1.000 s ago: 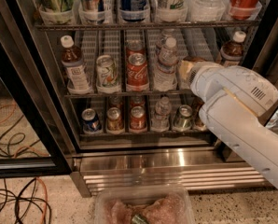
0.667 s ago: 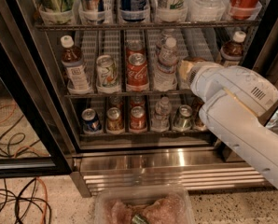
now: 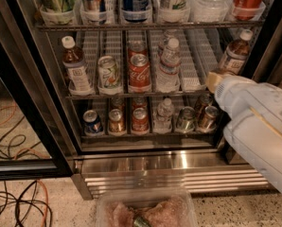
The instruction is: Pick orange can from middle shelf of fridge
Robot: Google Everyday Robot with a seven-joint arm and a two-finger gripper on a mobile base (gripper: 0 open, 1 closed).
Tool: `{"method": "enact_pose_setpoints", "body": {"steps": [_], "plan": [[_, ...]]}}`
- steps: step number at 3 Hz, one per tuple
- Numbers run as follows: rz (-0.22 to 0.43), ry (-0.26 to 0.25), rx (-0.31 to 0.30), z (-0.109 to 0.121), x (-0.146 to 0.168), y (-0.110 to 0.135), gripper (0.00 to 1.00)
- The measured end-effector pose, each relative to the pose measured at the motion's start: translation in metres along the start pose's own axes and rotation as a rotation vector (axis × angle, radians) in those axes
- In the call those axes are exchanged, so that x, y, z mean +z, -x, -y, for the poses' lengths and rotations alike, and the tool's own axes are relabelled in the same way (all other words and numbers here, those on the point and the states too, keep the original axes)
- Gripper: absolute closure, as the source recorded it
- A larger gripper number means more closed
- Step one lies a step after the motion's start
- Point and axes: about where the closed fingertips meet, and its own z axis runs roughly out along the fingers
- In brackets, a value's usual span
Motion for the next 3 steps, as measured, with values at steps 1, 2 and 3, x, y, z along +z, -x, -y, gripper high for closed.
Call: {"method": "enact_pose_setpoints", "body": {"steps": [1, 2, 3], "plan": [[0.004, -0.029, 0.000, 0.019, -0.005, 0.000, 1.00], [0.004, -0.029, -0.009, 0.019, -0.005, 0.000, 1.00], [-0.051, -0.051, -0.030, 0.027, -0.026, -0.020, 1.00]]}}
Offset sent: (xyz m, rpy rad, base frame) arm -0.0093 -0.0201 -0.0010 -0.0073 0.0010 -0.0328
